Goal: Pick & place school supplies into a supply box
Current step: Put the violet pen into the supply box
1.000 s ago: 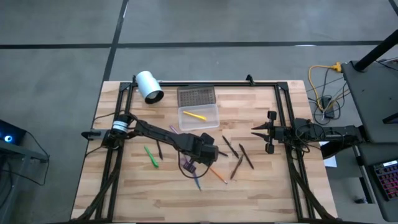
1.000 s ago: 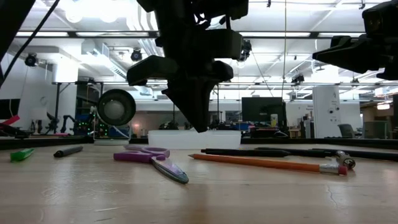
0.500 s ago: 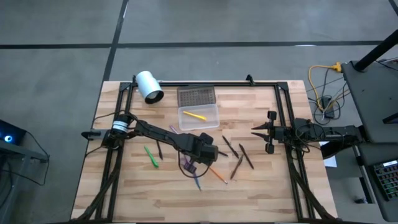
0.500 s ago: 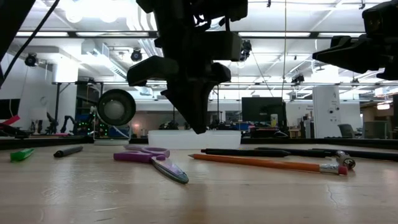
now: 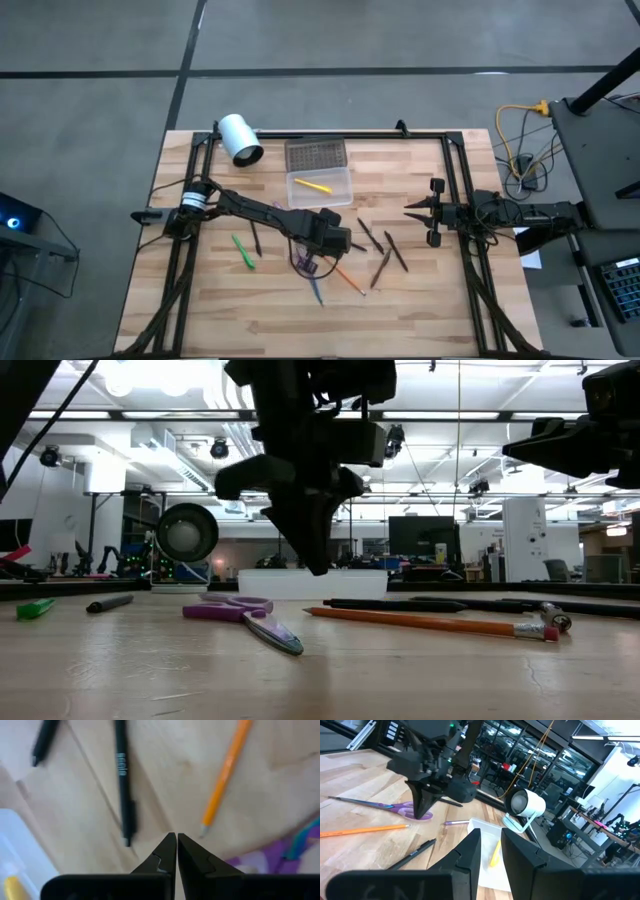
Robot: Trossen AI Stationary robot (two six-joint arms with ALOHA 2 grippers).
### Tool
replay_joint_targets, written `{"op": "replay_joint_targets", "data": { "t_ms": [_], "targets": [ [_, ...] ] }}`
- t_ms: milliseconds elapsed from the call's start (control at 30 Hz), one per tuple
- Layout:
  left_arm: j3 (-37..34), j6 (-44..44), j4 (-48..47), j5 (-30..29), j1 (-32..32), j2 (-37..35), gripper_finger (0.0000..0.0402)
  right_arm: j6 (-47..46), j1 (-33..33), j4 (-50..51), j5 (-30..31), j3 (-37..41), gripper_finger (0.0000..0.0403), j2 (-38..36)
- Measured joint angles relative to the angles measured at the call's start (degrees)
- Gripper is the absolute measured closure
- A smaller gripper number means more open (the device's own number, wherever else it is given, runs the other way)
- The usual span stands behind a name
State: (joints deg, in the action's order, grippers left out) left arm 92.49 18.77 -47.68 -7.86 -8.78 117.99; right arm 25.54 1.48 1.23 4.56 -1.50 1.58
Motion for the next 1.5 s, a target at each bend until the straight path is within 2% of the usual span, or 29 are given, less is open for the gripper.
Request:
{"op": "replay_joint_targets", "data": {
  "t_ms": [200, 400, 800, 1000, 1200, 1500],
  "targets": [
    [0.0, 9.0, 4.4, 0.1, 1.5, 0.6, 0.0401, 0.0, 0.0, 0.0, 0.0, 0.0, 0.0335, 0.0],
    [0.1, 10.8, 6.8, 0.7, 2.3, 0.9, 0.0398, 0.0, 0.0, 0.0, 0.0, 0.0, 0.0335, 0.0],
    [0.0, 12.2, 12.1, 1.9, 3.4, 1.5, 0.0318, 0.0, 0.0, 0.0, 0.0, 0.0, 0.0335, 0.0],
    [0.0, 12.2, 15.6, 2.7, 4.4, 3.4, 0.0315, 0.0, 0.0, 0.0, 0.0, 0.0, 0.0335, 0.0],
    [0.0, 13.9, 17.3, 9.6, 4.4, 3.4, 0.0315, 0.0, 0.0, 0.0, 0.0, 0.0, 0.0335, 0.0],
    [-3.3, 14.9, 22.0, 9.7, 5.3, 3.5, 0.0315, 0.0, 0.0, 0.0, 0.0, 0.0, 0.0335, 0.0]
  ]
}}
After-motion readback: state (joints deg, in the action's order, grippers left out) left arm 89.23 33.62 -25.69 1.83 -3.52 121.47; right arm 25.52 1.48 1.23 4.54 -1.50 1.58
